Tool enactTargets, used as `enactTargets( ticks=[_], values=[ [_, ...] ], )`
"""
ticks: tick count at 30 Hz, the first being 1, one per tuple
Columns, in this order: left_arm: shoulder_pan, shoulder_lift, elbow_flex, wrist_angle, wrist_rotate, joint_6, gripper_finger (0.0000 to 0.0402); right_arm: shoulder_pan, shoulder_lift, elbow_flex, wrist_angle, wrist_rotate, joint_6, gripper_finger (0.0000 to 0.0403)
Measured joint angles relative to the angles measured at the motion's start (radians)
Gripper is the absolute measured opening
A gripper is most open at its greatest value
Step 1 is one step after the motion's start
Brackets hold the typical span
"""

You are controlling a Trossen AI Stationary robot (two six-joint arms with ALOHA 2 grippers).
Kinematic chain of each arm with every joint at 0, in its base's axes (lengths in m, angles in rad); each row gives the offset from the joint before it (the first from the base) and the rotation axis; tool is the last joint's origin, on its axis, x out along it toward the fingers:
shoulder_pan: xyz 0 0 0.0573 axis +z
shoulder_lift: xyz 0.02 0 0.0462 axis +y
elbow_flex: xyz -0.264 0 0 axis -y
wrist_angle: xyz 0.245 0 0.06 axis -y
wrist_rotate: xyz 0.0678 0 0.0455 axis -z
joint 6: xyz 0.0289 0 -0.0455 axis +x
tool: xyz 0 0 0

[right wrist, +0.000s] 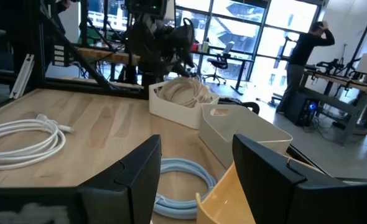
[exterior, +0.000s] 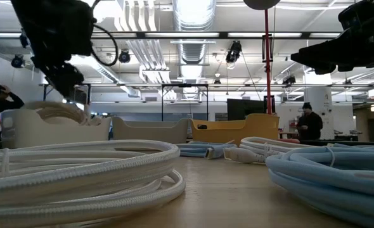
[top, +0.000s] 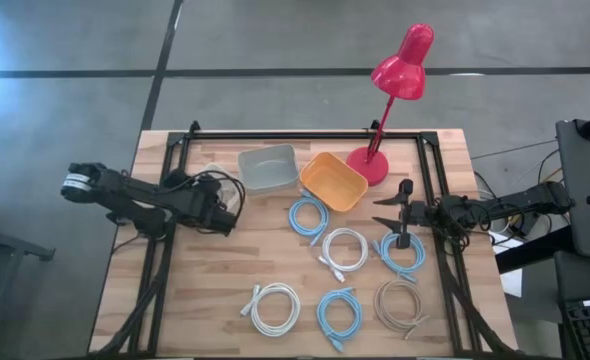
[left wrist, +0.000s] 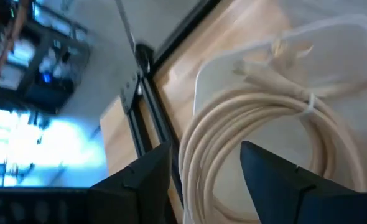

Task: Sort HDMI cables
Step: Put the left brown hdmi cable into the white bin, then put the top left light blue hdmi cable into the gray bin

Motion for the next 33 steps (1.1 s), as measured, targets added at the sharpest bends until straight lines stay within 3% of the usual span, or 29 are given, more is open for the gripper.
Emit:
enactTargets(
  ticks=[8,14,19,23,27,33],
  values=[
    [0.000,0.000,-0.046,0.009,0.078,-0.038,0.0209,0.000,0.001,0.000,0.000,0.000,-0.001,0.0194],
    [0.000,0.000,0.080,0.012,0.063,0.062,0.0208,0.000,0.000,0.000,0.000,0.000,-0.004,0.0194],
    [-0.001,0.000,0.214,0.087,0.063,0.280,0.0206,0.000,0.000,0.000,0.000,0.000,-0.004,0.0194],
    [-0.001,-0.001,0.243,0.266,0.075,0.517,0.0206,0.000,0.000,0.000,0.000,0.000,-0.004,0.0194],
    [-0.002,-0.001,0.203,0.521,0.190,0.745,0.0206,0.000,0.000,0.000,0.000,0.000,-0.004,0.0194],
    [-0.001,0.000,0.078,0.923,0.322,0.909,0.0206,0.000,0.000,0.000,0.000,0.000,-0.004,0.0194]
  ],
)
